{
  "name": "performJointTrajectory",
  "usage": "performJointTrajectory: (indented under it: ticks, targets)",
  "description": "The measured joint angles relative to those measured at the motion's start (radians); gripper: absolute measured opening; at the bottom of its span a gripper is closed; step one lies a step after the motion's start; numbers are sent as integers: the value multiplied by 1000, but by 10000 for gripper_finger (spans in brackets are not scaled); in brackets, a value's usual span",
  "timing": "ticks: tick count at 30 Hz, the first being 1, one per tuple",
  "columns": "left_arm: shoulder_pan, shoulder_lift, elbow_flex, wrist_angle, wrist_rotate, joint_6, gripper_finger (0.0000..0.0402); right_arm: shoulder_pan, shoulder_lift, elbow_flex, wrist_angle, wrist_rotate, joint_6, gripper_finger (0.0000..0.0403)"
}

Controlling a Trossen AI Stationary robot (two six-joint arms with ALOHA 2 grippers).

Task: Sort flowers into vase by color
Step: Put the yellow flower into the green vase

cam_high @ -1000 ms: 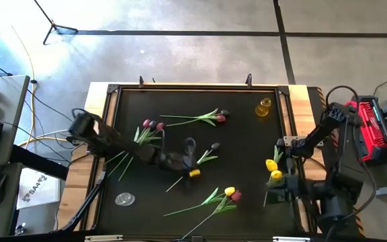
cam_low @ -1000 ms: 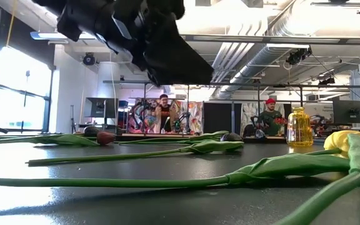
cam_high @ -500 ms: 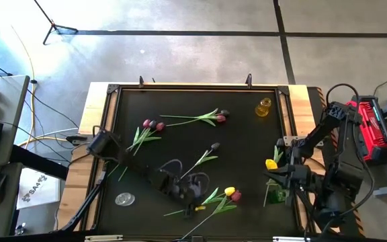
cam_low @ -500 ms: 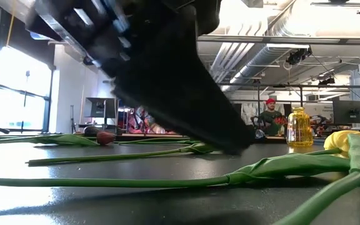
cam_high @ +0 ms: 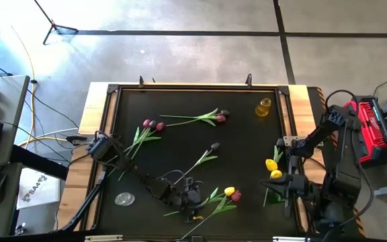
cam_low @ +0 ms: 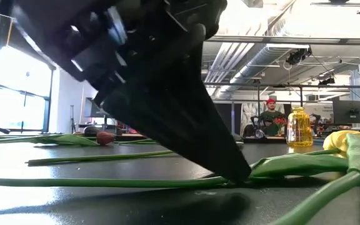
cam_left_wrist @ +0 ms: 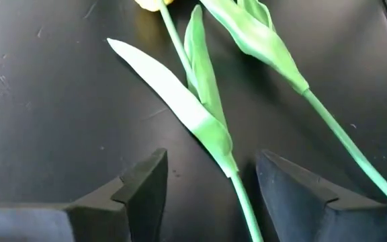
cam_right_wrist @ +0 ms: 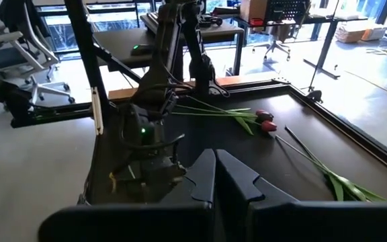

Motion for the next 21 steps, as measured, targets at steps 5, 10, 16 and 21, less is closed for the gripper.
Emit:
performJointTrajectory:
  ticks: [5,10,16,21]
  targets:
    - [-20,-2,2,-59,-33,-16,169,0,7,0,1,3,-5,1]
    - [-25,-3,4,-105,-48,17,122,0,7,0,7,29,-40,1]
    - [-26,-3,2,-101,-58,64,68,1,7,0,72,60,-127,1]
    - [-27,-2,0,-104,-112,43,14,11,7,0,149,99,-225,1]
